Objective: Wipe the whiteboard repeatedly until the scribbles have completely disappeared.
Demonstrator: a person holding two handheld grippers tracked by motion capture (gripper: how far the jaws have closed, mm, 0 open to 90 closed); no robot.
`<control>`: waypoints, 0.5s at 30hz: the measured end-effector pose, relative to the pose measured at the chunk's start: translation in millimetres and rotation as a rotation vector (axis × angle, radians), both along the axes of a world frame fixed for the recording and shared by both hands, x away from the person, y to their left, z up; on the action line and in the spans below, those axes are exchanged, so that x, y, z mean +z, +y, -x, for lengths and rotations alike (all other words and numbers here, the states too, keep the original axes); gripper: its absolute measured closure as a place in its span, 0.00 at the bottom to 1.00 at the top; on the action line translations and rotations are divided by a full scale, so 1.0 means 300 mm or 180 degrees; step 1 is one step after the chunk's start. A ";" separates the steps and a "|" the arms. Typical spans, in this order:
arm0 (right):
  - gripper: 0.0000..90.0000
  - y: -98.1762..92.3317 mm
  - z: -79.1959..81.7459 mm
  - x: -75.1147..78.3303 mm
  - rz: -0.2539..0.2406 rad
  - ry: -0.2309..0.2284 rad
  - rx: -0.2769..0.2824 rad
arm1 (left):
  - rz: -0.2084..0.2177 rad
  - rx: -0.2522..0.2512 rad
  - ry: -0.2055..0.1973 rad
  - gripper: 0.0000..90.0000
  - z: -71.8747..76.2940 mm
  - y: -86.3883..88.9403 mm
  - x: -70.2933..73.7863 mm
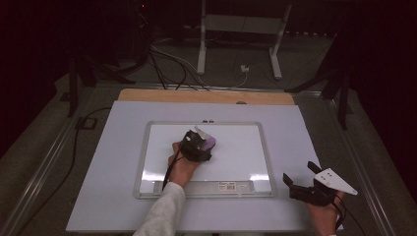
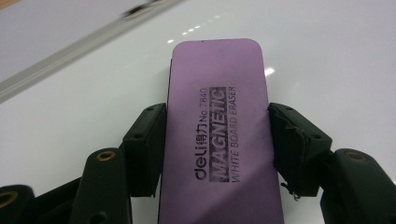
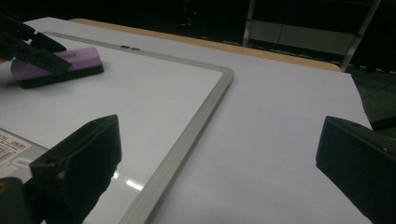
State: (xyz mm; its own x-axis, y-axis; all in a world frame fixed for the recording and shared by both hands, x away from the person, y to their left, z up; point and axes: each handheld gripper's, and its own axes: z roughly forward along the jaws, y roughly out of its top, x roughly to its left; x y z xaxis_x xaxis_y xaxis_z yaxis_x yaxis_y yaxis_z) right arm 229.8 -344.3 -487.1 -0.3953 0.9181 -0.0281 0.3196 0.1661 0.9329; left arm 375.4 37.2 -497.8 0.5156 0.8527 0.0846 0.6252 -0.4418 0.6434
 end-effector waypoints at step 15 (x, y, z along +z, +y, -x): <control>0.01 0.007 -0.001 -0.001 0.0010 0.0005 0.0012 | -0.0003 0.0239 0.0015 0.46 -0.017 0.029 0.000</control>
